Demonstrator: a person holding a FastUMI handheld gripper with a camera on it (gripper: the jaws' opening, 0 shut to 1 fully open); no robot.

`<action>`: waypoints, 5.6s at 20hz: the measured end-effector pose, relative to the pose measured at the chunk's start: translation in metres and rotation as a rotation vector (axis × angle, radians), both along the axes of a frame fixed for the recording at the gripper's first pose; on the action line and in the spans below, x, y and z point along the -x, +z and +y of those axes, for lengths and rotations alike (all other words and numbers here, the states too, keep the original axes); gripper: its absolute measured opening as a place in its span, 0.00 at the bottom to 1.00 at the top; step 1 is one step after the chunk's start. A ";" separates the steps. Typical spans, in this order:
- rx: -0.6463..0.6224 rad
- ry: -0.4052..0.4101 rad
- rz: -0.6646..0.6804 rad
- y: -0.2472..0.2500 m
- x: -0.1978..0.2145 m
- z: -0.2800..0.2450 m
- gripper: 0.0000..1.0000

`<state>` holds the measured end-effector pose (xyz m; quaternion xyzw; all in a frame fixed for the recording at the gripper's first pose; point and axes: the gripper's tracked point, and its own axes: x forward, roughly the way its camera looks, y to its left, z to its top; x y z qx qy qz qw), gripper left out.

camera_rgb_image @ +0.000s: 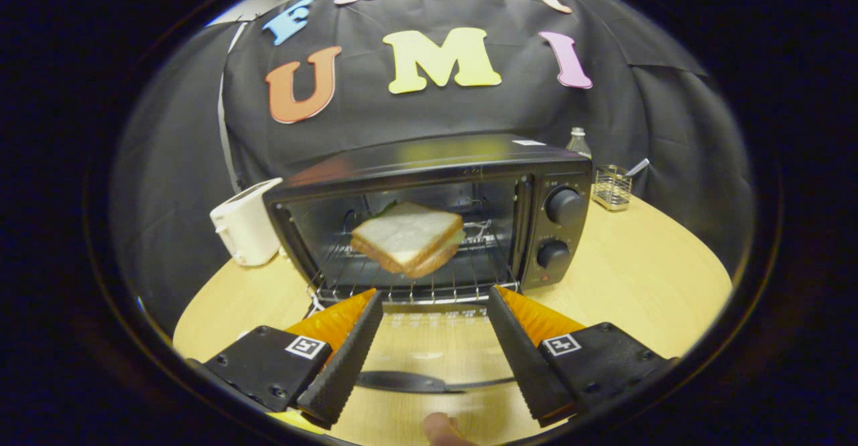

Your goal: Open the toaster oven, put the food inside, and close the toaster oven door.

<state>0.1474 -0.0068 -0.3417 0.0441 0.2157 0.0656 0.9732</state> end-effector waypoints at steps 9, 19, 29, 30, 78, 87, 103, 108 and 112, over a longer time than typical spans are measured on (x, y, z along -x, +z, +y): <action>0.168 -0.023 -0.004 -0.042 0.076 0.008 1.00; 0.130 -0.036 0.122 -0.080 0.084 0.021 1.00; 0.115 -0.055 0.082 -0.073 0.065 0.024 1.00; 0.117 -0.055 0.074 -0.071 0.065 0.024 1.00; 0.163 -0.086 -0.088 -0.017 0.039 0.014 1.00; 0.229 -0.041 -0.188 0.062 0.001 0.024 1.00; 0.192 -0.103 -0.578 0.423 0.173 -0.006 1.00; 0.199 -0.127 -0.573 0.438 0.217 -0.010 1.00; 0.106 -0.133 -0.495 0.412 0.224 -0.011 1.00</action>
